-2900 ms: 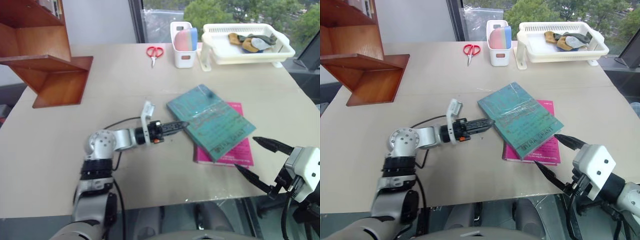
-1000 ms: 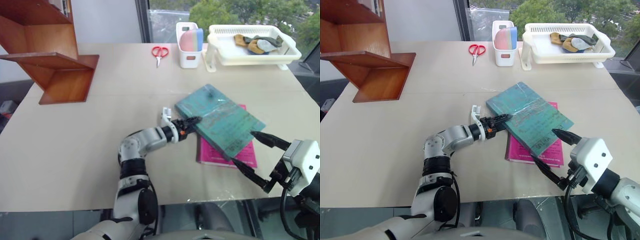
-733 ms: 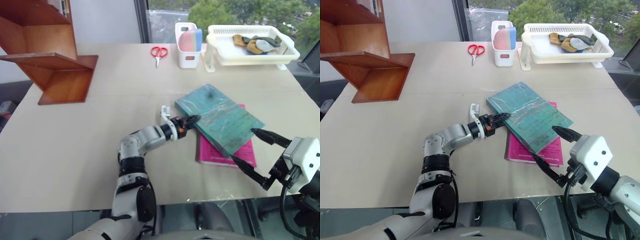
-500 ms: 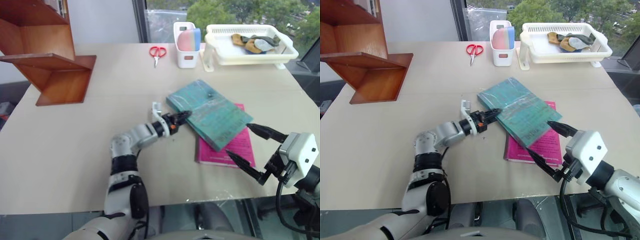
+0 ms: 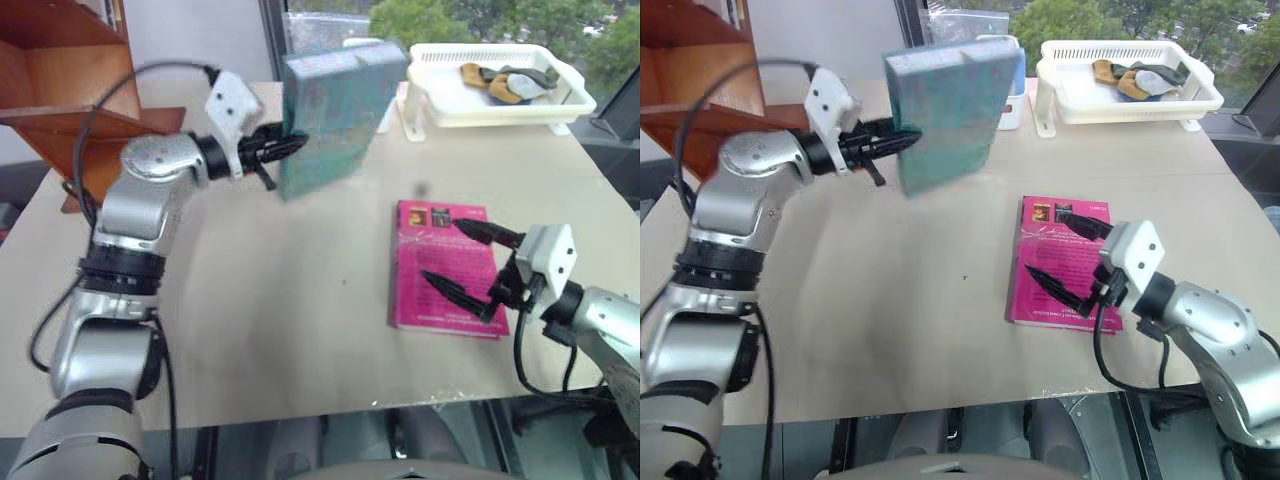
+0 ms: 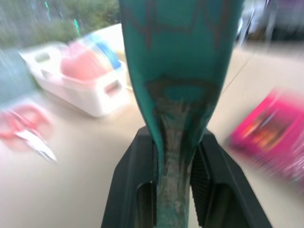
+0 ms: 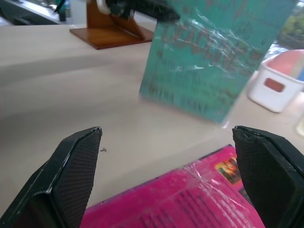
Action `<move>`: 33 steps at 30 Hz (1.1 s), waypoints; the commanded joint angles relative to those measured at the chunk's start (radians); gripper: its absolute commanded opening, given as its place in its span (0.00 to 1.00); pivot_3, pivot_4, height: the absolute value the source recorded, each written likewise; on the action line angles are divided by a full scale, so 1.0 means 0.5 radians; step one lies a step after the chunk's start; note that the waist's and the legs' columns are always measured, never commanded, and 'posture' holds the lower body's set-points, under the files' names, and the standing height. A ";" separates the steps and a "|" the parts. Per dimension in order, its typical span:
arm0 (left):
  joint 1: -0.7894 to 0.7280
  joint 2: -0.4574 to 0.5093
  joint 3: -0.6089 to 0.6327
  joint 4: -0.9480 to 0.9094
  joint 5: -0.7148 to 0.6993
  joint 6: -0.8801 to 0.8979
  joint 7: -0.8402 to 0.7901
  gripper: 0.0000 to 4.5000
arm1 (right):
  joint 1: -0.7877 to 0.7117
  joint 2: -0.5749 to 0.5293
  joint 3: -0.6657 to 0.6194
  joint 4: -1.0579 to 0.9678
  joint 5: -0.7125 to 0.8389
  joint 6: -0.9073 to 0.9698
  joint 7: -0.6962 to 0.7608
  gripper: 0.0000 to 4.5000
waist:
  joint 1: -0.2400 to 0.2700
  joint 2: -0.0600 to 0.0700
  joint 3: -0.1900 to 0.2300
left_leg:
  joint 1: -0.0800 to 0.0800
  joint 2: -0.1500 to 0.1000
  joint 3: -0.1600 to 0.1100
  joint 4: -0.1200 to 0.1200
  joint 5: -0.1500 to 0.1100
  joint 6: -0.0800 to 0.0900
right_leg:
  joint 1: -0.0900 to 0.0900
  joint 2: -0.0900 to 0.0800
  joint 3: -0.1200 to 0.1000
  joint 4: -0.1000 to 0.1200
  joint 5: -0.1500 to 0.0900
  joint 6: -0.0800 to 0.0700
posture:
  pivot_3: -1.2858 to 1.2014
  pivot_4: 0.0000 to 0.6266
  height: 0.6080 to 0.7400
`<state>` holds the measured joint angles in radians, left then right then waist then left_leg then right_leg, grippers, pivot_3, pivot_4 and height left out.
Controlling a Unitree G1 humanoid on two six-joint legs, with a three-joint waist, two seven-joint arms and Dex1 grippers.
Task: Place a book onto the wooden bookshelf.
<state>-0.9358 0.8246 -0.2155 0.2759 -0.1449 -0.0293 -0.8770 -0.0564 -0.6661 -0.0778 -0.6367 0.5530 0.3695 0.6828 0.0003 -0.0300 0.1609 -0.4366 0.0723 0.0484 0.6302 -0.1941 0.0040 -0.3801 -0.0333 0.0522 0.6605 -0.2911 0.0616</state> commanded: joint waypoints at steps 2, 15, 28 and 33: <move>-0.453 0.246 -0.024 0.238 0.531 -0.569 -0.008 0.13 | -0.180 0.072 0.092 0.151 -0.039 -0.126 0.116 1.00 | 0.027 -0.002 0.003 | -0.002 0.000 0.001 0.001 0.000 0.000 | 0.000 0.000 0.000 -0.002 0.000 0.000 | 0.52 0.24 1.00; -1.079 0.821 -0.157 0.842 1.201 -0.539 -0.542 0.13 | -0.854 0.355 0.194 0.725 -0.107 -0.383 0.350 1.00 | 0.009 -0.001 0.020 | -0.035 0.004 0.002 0.011 0.000 0.001 | -0.039 0.003 0.000 0.012 0.000 0.002 | 0.52 0.24 1.00; -1.174 0.887 -0.249 1.312 1.552 -0.587 -0.501 0.13 | -1.229 0.498 0.204 0.864 -0.111 -0.271 0.287 1.00 | -0.002 -0.002 0.023 | -0.053 0.006 0.004 0.027 0.001 0.001 | -0.062 0.002 0.001 0.040 0.000 0.001 | 0.52 0.24 1.00; -1.143 0.893 -0.287 1.484 1.650 -0.657 -0.298 0.13 | -1.251 0.513 0.221 0.914 -0.165 -0.291 0.307 1.00 | -0.019 -0.002 0.023 | -0.056 0.006 0.004 0.033 0.001 0.001 | -0.062 0.001 0.001 0.043 0.000 0.001 | 0.52 0.24 1.00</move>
<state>-1.4928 1.2449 -0.3652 0.9920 0.6608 -0.3451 -1.0723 -0.6573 -0.4080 0.0415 -0.1658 0.4711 0.2347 0.8350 -0.0093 -0.0309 0.1723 -0.4645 0.0752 0.0501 0.6470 -0.1937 0.0044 -0.4113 -0.0327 0.0525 0.6824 -0.2912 0.0623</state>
